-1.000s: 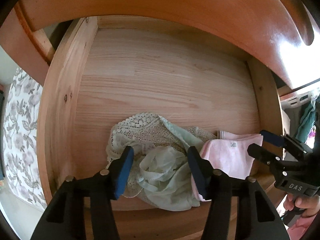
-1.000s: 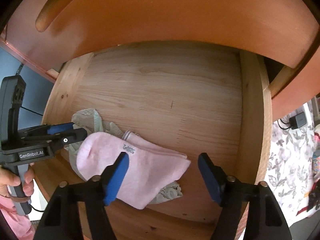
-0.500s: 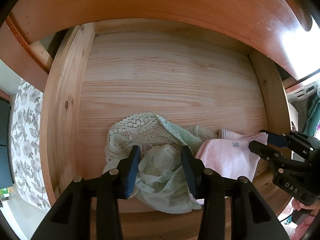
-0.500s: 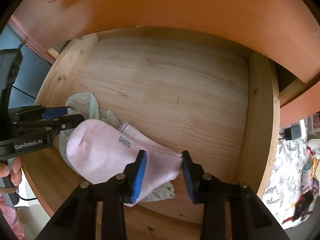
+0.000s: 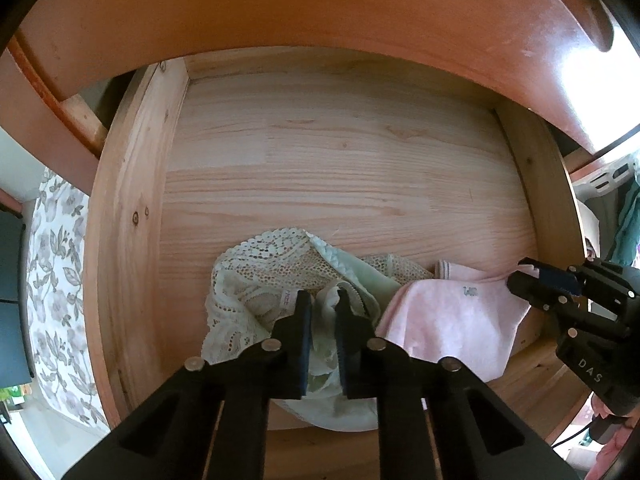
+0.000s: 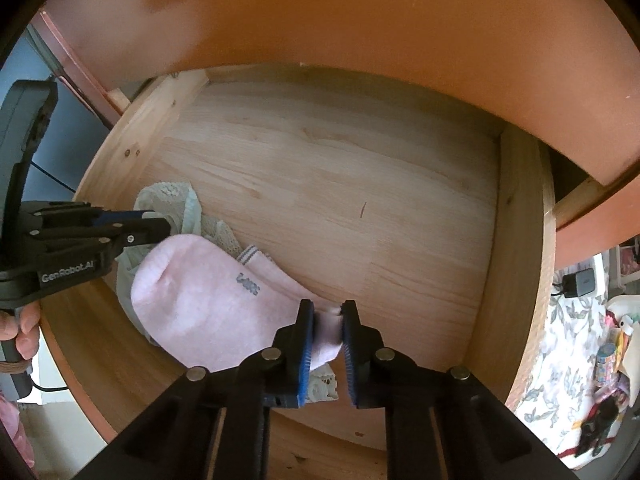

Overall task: Take underwear out of drawer
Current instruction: 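Close the left tool on the green lace while the right grasps the pink sock, then lift the green lace and pink sock out of the drawer over the bed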

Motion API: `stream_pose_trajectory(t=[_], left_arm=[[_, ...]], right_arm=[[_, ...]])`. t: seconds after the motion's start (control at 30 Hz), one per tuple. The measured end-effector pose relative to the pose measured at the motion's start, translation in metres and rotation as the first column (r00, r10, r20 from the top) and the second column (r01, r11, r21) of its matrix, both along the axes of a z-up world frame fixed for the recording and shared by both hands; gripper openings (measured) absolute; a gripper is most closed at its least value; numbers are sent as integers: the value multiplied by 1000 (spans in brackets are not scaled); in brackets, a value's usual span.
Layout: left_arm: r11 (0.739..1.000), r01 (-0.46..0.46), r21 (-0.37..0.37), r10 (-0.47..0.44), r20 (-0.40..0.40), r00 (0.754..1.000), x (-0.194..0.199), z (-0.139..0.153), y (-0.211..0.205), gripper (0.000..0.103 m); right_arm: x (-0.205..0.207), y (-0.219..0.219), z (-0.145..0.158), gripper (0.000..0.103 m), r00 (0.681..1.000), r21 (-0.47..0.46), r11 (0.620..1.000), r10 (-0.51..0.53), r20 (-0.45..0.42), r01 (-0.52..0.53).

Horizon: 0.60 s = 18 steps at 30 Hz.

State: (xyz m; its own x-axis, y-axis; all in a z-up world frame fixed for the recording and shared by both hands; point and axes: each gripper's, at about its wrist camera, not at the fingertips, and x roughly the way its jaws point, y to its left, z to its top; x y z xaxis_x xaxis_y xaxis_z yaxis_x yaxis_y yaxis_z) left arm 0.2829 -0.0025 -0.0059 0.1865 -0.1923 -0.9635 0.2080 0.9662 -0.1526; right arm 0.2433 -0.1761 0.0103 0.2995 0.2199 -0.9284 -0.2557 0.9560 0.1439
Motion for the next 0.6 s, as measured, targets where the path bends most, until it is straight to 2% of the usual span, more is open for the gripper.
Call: stream_pose_trajectory(t=[0.3, 0.6], left_arm=[[1000, -2, -22, 2, 20, 1000, -4, 4, 4, 6], [997, -29, -66, 31, 35, 999, -10, 10, 13, 6]], right_arm=[[-10, -9, 11, 12, 999, 31, 999, -7, 36, 6], [-23, -28, 44, 11, 994, 42, 999, -20, 107, 15]])
